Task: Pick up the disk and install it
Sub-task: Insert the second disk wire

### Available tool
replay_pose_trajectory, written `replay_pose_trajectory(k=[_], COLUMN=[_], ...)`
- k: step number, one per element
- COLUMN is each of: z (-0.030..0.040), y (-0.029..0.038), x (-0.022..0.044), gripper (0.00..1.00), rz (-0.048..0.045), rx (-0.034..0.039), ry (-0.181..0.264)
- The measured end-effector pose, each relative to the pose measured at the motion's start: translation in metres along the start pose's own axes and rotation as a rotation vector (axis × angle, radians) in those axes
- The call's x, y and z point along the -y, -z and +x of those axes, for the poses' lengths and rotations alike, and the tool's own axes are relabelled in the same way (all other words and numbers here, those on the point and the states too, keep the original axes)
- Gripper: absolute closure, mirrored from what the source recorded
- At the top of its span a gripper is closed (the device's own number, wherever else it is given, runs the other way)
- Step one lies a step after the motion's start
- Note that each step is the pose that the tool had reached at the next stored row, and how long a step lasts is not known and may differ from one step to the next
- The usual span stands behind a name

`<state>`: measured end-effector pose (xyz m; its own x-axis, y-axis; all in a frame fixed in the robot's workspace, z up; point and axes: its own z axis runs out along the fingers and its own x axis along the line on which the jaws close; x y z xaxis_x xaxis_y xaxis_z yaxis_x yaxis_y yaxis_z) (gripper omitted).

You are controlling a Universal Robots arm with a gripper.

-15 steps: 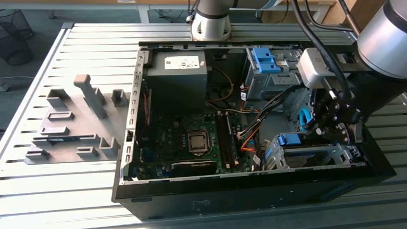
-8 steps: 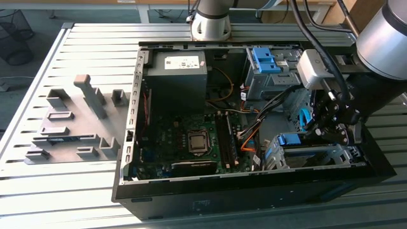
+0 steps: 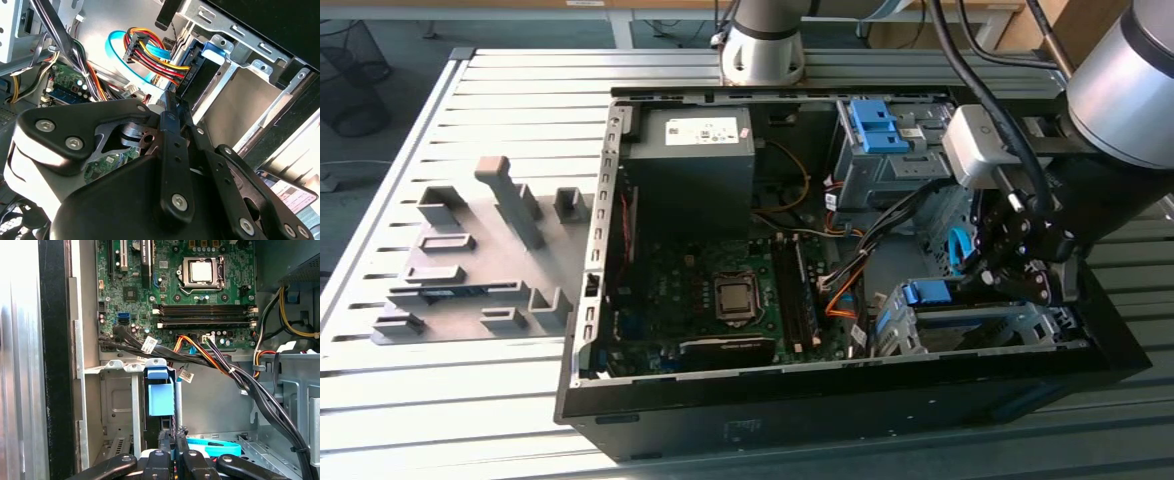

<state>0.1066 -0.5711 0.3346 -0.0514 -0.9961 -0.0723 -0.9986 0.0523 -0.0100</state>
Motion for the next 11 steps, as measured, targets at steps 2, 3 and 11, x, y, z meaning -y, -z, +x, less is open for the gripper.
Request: replay_pose_trajectory(k=[2,3,11], z=[-0.0001,-0.0002,0.0007], y=[0.0014,0.0023,0.0016], x=[0.0,0.0,0.0004], gripper=[0.84,0.84,0.84], rz=[-0.0001,-0.0002,0.0001], rx=[0.0019,0.0024,0.0026], ry=[0.001,0.001,0.003])
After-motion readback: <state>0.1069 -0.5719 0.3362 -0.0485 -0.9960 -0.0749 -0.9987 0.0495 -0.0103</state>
